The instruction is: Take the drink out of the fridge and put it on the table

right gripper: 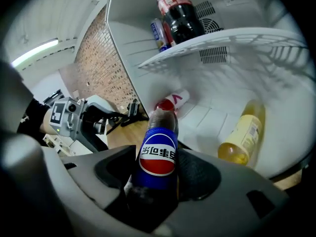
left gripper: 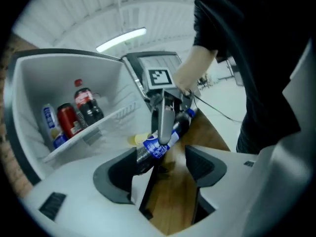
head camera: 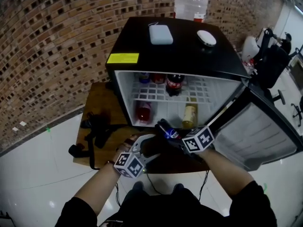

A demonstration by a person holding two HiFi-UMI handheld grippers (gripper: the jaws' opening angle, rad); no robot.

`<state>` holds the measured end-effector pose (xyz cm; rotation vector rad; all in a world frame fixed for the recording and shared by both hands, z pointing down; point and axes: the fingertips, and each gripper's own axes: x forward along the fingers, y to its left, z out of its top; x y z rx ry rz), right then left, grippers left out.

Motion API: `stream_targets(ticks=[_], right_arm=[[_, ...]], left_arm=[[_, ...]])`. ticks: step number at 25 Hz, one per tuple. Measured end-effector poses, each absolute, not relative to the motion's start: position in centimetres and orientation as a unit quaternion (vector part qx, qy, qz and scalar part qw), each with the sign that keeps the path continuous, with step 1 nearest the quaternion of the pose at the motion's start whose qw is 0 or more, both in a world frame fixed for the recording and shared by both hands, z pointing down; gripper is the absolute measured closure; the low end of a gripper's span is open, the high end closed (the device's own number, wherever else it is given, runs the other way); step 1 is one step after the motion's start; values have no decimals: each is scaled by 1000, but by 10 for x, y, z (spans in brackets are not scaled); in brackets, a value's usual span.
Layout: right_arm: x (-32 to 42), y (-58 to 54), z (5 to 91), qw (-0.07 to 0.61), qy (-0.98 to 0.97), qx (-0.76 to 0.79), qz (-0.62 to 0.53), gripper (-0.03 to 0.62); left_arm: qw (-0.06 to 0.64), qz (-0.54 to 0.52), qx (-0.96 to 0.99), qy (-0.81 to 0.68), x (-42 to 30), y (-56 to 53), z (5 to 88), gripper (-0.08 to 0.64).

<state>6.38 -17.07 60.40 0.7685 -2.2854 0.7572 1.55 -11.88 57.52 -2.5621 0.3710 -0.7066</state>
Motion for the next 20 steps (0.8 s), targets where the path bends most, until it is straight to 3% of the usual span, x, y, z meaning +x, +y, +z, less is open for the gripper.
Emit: stream_targets(ticks=[3, 8, 12, 17, 20], right_arm=[[65, -142, 607, 317, -863, 238, 313, 325], [53, -95, 614, 335, -858, 150, 360, 327], [43, -76, 620, 340, -851, 106, 385, 324], [49, -63, 622, 325, -835, 57, 440, 297], [48, -53, 607, 274, -823, 4, 498, 228]], left_arm=[[328, -337, -876, 104, 33, -119, 608, 159], [431, -398, -807, 66, 60, -113, 654, 141], [426, -417, -800, 70, 70, -107, 678, 232], [375, -390, -837, 75, 73, -92, 686, 249], [333, -355, -870, 79, 74, -83, 678, 249]])
